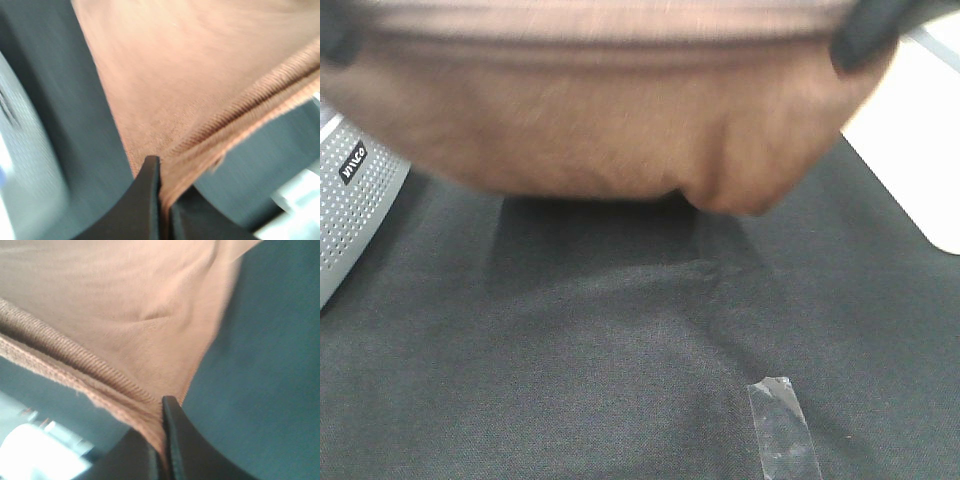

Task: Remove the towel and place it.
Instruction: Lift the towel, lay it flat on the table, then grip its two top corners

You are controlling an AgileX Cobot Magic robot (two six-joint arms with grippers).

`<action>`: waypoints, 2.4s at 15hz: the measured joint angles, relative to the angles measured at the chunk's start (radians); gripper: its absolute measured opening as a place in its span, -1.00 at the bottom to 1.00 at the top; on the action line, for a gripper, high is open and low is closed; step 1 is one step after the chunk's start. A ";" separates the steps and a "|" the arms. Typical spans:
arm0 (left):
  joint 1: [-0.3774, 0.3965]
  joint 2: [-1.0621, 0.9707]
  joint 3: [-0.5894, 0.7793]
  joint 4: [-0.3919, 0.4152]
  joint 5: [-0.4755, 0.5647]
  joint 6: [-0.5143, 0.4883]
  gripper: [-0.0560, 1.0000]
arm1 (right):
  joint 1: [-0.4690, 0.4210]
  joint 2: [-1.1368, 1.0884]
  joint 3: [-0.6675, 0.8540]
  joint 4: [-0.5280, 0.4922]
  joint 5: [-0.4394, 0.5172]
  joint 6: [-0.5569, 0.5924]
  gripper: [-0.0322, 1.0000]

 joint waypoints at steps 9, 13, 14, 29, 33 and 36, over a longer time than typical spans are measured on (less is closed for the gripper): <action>-0.005 -0.280 0.374 -0.151 -0.037 -0.001 -0.89 | 0.006 -0.338 0.351 0.018 -0.009 0.024 -0.94; -0.005 -0.282 0.443 -0.198 -0.038 0.020 -0.89 | 0.006 -0.404 0.492 0.021 -0.016 0.053 -0.94; -0.005 -0.282 0.470 -0.215 -0.038 0.024 -0.89 | 0.006 -0.409 0.533 0.024 -0.019 0.066 -0.94; 0.002 -0.102 0.745 -0.373 -0.018 0.067 -0.89 | -0.005 -0.340 0.790 0.103 -0.012 0.074 -0.94; 0.003 -0.001 0.745 -0.376 -0.018 0.067 -0.89 | -0.005 -0.171 0.790 0.103 -0.012 0.033 -0.94; -0.051 0.076 0.740 -0.361 -0.019 0.066 -0.89 | -0.007 -0.065 0.775 0.106 -0.043 0.011 -0.94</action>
